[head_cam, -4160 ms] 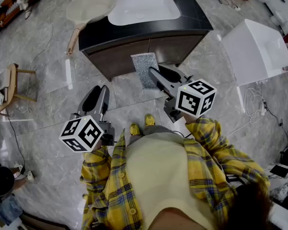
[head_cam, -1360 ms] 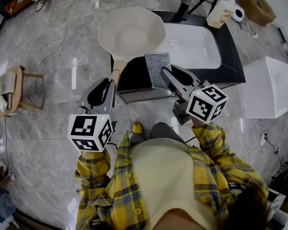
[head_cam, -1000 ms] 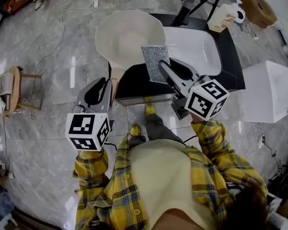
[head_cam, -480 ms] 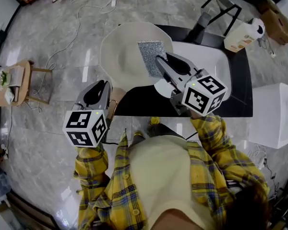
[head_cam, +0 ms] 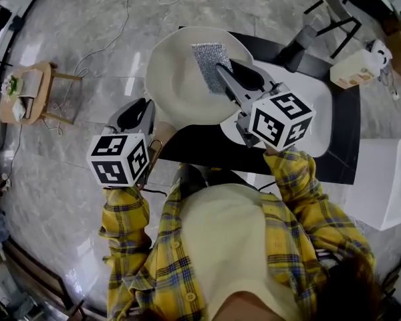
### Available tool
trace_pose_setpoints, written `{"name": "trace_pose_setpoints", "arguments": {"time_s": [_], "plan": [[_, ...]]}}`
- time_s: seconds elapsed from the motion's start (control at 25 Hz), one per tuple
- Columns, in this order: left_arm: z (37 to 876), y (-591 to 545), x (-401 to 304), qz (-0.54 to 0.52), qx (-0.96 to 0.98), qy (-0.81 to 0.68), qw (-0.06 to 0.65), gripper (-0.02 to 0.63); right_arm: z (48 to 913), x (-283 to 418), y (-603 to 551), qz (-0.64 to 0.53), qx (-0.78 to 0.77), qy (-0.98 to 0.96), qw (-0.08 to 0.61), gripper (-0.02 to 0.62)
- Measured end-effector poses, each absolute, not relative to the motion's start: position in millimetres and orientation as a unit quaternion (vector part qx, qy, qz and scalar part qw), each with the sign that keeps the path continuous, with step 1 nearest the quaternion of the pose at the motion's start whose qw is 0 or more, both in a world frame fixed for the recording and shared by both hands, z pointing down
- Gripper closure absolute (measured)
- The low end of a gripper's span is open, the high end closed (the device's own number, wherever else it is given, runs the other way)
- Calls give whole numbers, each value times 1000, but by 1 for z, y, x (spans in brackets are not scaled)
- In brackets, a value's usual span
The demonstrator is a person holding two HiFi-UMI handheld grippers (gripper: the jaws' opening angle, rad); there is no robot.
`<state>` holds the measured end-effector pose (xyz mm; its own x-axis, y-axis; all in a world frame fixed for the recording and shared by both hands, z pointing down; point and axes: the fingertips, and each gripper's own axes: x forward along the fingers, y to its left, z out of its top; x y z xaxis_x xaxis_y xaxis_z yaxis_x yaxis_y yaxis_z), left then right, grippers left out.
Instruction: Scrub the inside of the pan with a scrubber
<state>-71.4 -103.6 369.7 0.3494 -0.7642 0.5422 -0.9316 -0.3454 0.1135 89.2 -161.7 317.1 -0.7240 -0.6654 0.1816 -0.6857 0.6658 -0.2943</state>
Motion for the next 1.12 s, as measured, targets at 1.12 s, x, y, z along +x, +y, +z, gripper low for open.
{"name": "trace_pose_setpoints", "arguments": {"time_s": [1.12], "plan": [[433,-156,-91,172,794,-487,321,422,391,59,-258,161,510,-835,133,515]]}}
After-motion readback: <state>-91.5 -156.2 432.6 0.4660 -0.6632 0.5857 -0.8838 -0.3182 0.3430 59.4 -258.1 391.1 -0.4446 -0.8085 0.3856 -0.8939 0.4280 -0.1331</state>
